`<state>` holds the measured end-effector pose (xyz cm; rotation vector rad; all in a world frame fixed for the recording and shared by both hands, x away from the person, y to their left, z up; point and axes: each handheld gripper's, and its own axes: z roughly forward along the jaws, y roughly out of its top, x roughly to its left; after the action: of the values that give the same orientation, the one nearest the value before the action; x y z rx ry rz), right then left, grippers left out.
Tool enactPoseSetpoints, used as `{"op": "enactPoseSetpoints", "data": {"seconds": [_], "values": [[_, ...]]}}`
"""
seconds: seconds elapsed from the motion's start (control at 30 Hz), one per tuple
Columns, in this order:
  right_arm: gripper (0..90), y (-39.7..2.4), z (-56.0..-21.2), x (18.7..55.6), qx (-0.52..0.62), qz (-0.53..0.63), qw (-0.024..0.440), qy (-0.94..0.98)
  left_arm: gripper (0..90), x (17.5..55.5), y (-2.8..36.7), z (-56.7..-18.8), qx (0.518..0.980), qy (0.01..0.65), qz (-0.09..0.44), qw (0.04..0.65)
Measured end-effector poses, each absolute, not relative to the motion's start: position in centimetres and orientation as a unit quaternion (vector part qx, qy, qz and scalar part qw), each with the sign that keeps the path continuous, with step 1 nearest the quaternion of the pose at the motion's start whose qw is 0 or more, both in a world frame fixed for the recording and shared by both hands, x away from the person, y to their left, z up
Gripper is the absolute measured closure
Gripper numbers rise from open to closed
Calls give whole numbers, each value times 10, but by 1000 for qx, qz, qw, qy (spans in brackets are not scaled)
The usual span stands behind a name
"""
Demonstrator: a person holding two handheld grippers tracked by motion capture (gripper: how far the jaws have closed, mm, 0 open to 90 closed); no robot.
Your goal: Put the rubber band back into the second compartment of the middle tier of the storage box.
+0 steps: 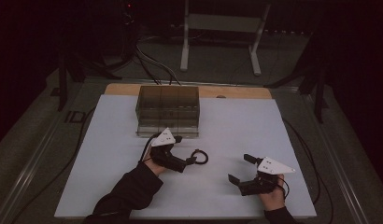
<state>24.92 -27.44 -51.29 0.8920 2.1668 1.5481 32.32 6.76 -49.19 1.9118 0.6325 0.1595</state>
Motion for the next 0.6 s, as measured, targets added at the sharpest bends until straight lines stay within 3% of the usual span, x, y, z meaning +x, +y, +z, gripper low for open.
{"op": "enactPoseSetpoints", "data": {"seconds": [0.6], "values": [[0,-275,-513,249,314,545,163,760,32,332,40,-511,838,270,78,468]]}}
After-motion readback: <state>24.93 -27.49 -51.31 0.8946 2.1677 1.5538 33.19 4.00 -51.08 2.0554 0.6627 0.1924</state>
